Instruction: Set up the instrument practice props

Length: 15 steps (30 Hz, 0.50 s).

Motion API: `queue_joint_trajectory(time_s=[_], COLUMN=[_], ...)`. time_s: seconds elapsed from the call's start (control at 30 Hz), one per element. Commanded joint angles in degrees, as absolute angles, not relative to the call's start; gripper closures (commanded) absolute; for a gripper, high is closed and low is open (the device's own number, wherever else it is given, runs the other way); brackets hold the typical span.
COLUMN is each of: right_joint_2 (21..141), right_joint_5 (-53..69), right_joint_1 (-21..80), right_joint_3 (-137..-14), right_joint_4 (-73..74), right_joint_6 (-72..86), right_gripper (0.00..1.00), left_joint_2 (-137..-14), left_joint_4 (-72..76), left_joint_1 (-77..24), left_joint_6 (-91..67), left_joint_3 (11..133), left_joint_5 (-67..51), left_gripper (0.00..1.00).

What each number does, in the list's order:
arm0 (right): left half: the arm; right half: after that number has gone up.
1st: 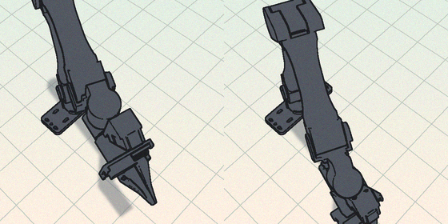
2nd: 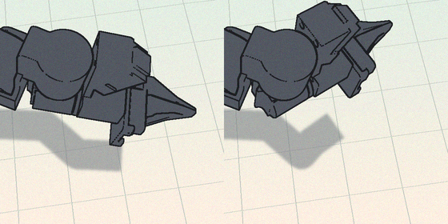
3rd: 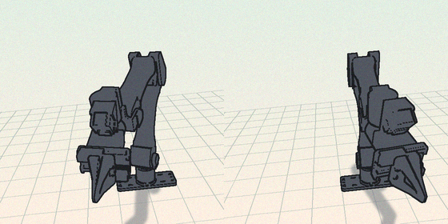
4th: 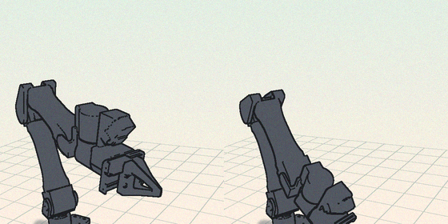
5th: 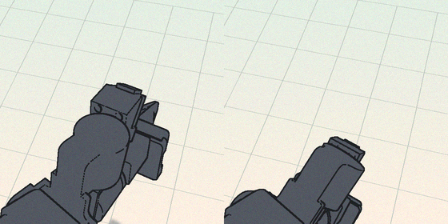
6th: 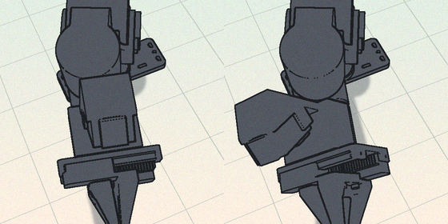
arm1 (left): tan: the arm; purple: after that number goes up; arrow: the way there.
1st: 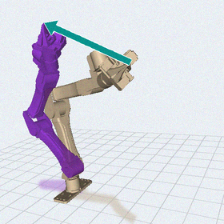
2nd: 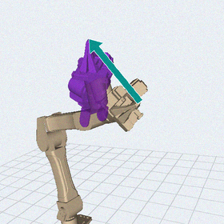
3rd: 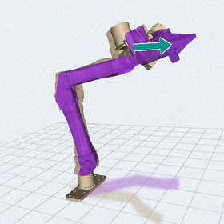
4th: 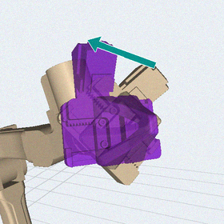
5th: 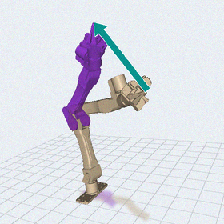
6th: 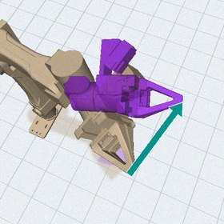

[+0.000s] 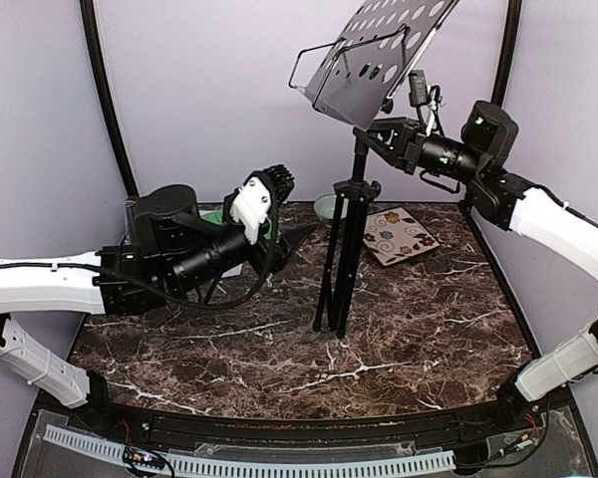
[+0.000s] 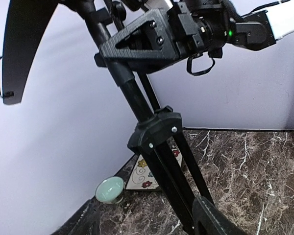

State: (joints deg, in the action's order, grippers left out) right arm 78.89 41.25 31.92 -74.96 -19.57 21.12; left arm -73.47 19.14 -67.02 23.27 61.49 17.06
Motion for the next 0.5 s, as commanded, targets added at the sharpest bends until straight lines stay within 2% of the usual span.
queue_joint_trajectory(time_s=[0.0,0.47], right_joint_2=[72.34,68.98], right_joint_5=[31.59,20.49], right_joint_1=[32.51,37.4], right_joint_3=[-75.6,-70.27], right_joint_4=[-33.93,-31.87], right_joint_6=[19.01,11.06], right_gripper=[1.0,1.0], left_joint_2=[-75.48,-84.27], left_joint_4=[24.98,30.08], left_joint_1=[-66.87,-63.22], left_joint_6=[13.16,2.68], left_joint_3=[60.66,56.59], left_joint_5=[22.67,19.8], left_gripper=[0.34,0.5])
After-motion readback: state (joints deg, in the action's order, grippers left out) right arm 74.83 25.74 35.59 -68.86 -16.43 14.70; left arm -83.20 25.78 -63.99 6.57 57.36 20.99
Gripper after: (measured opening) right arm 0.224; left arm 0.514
